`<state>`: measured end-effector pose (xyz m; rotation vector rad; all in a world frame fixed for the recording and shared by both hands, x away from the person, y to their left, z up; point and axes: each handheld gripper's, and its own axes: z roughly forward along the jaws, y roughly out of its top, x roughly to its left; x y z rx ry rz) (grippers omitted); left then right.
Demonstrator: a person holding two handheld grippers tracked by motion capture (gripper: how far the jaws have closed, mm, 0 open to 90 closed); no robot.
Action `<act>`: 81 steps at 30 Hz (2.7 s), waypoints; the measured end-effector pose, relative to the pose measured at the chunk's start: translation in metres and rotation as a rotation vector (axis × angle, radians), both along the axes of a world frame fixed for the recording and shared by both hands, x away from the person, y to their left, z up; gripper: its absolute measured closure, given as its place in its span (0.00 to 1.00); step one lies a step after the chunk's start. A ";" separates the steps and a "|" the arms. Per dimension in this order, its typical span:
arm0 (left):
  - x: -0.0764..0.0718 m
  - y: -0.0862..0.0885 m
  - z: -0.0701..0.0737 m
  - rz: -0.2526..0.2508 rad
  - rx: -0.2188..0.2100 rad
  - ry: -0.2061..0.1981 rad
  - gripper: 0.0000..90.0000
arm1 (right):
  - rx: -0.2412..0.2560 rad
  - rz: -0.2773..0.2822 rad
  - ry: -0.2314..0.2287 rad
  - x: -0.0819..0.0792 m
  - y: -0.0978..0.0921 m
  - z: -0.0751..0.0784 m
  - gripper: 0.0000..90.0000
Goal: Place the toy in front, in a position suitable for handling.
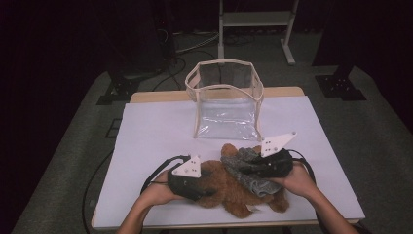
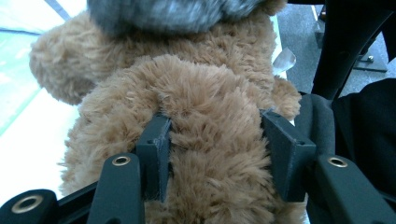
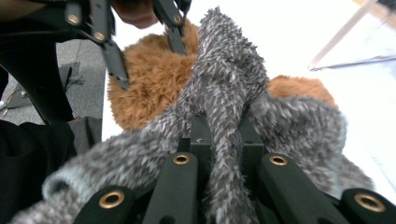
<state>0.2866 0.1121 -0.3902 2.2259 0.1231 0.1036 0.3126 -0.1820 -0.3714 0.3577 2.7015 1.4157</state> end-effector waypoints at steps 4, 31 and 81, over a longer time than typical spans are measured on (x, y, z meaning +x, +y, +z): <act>0.005 0.008 0.011 0.007 0.011 -0.025 0.48 | 0.035 -0.020 0.037 -0.004 -0.008 -0.017 0.90; 0.006 0.006 0.010 0.015 0.004 -0.011 0.48 | -0.060 -0.075 -0.004 0.011 0.001 0.004 0.90; 0.000 0.005 0.012 0.015 0.027 -0.036 0.45 | 0.013 -0.171 0.043 0.031 -0.051 -0.016 0.89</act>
